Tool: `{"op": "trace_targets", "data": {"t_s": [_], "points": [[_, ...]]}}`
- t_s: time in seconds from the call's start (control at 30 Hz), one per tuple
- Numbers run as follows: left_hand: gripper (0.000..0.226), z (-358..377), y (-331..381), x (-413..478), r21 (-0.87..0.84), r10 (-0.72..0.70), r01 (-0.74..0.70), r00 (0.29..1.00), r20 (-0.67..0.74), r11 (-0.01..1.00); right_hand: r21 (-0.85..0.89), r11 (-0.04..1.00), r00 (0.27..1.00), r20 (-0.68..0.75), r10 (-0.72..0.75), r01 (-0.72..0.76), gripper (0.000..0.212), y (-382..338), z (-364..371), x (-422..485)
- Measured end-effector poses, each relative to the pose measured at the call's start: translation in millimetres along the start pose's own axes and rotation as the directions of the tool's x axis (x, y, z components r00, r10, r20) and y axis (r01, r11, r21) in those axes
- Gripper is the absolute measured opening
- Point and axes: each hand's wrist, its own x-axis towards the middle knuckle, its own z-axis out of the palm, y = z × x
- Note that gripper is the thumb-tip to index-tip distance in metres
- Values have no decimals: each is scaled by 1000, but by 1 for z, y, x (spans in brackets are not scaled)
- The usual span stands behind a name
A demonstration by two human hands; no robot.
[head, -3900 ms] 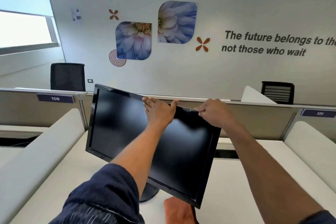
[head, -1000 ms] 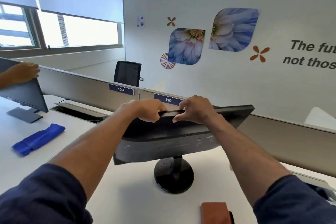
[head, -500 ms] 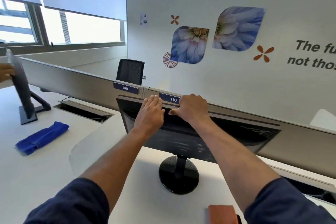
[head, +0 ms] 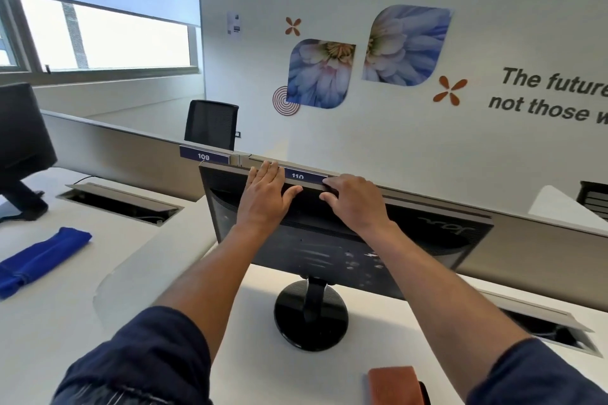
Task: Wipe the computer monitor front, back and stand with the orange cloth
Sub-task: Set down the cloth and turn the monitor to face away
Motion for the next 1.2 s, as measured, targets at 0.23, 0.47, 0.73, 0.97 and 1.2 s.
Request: {"op": "trace_targets", "data": {"t_s": [0.23, 0.47, 0.73, 0.97, 1.2], "points": [[64, 4, -16, 29, -32, 31, -29, 997, 67, 999, 25, 1000, 995, -100, 20, -18, 31, 1, 20, 6], [63, 15, -26, 54, -65, -16, 24, 993, 115, 998, 27, 996, 995, -47, 82, -81, 20, 7, 32, 35], [59, 46, -18, 85, -83, -6, 15, 994, 111, 996, 102, 981, 986, 11, 166, -166, 24, 36, 38, 54], [51, 61, -25, 99, -121, -41, 53, 994, 100, 991, 117, 960, 967, 55, 248, -253, 24, 39, 49, 73], [51, 69, -22, 116, -16, 15, -13, 994, 106, 1000, 129, 934, 943, 36, 332, -334, 22, 46, 59, 80]]}}
